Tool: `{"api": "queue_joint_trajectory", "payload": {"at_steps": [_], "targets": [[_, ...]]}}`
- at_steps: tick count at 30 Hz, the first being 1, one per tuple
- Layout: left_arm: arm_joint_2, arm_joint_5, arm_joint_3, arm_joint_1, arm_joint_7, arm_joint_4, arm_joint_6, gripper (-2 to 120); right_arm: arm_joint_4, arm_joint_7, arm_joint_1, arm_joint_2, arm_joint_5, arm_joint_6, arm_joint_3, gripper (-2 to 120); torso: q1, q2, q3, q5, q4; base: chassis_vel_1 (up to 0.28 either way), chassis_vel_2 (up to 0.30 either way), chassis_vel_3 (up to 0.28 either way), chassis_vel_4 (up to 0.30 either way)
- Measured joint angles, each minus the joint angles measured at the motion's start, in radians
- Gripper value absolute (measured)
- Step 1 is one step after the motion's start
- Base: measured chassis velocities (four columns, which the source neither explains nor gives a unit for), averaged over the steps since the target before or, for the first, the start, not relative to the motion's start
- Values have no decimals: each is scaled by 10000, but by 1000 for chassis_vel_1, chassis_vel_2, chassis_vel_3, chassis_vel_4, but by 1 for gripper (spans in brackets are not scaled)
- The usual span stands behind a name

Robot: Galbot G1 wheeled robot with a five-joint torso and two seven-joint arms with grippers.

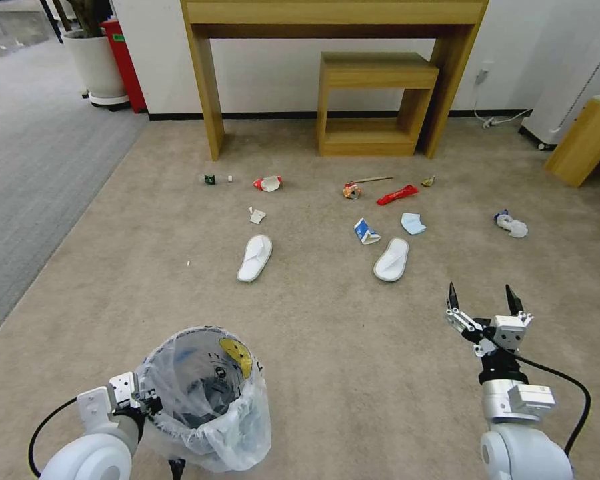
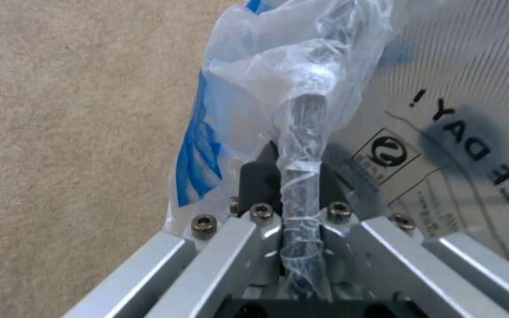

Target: Pick up the trash bin and place the garbage on the floor into it.

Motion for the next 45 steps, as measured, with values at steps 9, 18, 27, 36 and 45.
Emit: {"api": "queue_joint_trajectory", "payload": {"at_steps": [9, 18, 27, 36, 45], "targets": [[-298, -422, -218, -248, -135, -248, -13, 1, -6, 0, -68, -73, -36, -11, 14, 100, 0, 0, -1, 1, -1, 0, 0, 0, 0], [-539, -1076, -460, -544, -461, -447, -11, 1, 0, 7, -135, -185, -40, -35, 51, 100, 0, 0, -1, 1, 0, 0, 0, 0, 0], [-306, -1862, -770, -749, -919, -648, -11, 1, 266, -78, -417, -479, 332, -152, 62, 100, 0, 0, -1, 1, 0, 0, 0, 0, 0], [77, -2201, -1058, -570, -1017, -918, -11, 1, 482, 541, -662, -735, 970, -514, 60, 100, 0, 1, -1, 1, 0, 0, 0, 0, 0], [135, -2385, -1192, -558, -1085, -957, -12, 1, 570, 883, -656, -648, 842, -707, 72, 100, 0, 0, -1, 0, 0, 0, 0, 0, 0]]}}
